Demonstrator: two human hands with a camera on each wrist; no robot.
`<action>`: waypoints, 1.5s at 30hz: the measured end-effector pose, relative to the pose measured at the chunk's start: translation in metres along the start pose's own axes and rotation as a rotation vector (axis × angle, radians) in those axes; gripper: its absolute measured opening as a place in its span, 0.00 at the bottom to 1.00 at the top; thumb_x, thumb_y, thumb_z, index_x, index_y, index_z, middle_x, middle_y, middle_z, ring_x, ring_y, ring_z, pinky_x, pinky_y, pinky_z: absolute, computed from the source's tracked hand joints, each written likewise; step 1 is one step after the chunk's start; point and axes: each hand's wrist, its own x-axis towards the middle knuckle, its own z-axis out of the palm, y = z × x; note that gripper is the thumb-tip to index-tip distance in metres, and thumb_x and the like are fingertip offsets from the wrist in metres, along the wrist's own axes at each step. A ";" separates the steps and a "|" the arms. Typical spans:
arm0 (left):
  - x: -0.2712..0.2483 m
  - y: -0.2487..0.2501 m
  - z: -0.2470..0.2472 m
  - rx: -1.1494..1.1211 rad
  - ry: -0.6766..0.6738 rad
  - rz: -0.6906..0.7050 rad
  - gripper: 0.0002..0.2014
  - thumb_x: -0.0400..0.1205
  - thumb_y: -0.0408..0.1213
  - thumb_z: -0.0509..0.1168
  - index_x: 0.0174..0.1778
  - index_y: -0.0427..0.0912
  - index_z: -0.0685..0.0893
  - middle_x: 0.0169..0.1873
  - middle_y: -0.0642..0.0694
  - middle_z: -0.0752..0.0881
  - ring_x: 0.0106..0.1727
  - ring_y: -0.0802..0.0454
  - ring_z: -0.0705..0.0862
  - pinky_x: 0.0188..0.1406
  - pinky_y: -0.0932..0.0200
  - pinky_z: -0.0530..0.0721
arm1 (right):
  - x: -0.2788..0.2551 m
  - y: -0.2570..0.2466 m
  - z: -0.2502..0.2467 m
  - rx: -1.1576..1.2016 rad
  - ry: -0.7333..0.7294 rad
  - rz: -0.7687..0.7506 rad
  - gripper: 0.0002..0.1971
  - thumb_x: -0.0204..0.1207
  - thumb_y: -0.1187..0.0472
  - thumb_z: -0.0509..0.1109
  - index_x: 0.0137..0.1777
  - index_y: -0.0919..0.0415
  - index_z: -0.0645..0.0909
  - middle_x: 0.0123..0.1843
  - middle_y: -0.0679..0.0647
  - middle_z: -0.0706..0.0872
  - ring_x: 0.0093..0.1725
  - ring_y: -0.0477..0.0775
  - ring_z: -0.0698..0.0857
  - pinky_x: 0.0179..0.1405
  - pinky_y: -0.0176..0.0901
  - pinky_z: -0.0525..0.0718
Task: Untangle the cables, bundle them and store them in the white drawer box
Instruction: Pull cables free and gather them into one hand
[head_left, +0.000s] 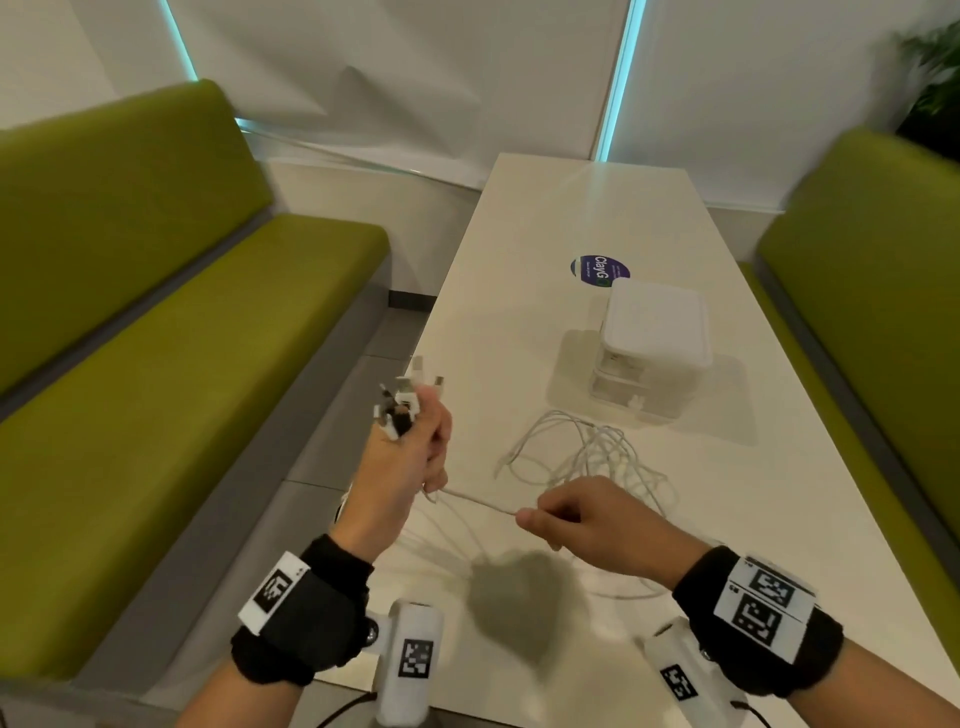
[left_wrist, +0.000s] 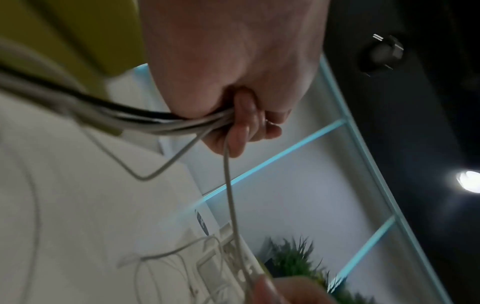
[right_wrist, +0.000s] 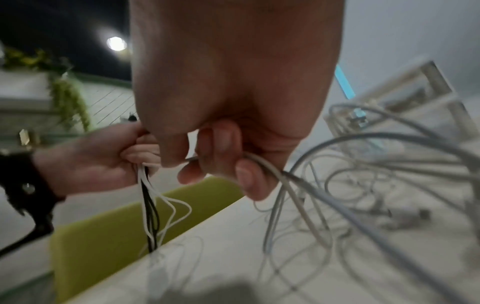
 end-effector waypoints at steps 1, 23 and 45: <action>-0.002 0.000 0.002 0.071 -0.028 0.016 0.23 0.81 0.58 0.57 0.31 0.41 0.74 0.21 0.53 0.65 0.21 0.56 0.59 0.20 0.62 0.62 | 0.002 0.002 -0.002 -0.085 0.001 -0.012 0.29 0.80 0.36 0.63 0.28 0.60 0.75 0.25 0.55 0.77 0.24 0.46 0.73 0.31 0.48 0.76; -0.012 -0.019 0.030 0.804 -0.243 -0.004 0.22 0.84 0.51 0.64 0.24 0.48 0.80 0.12 0.56 0.71 0.18 0.58 0.69 0.22 0.65 0.63 | 0.002 0.001 0.002 -0.261 0.241 -0.061 0.29 0.76 0.32 0.60 0.24 0.53 0.64 0.19 0.50 0.68 0.22 0.51 0.68 0.27 0.44 0.67; 0.012 0.012 -0.004 -0.261 0.267 0.020 0.16 0.88 0.45 0.58 0.34 0.48 0.72 0.27 0.54 0.78 0.16 0.62 0.58 0.14 0.67 0.56 | 0.005 0.018 -0.010 -0.085 0.289 0.013 0.34 0.79 0.31 0.51 0.31 0.64 0.70 0.24 0.55 0.72 0.25 0.48 0.70 0.32 0.47 0.73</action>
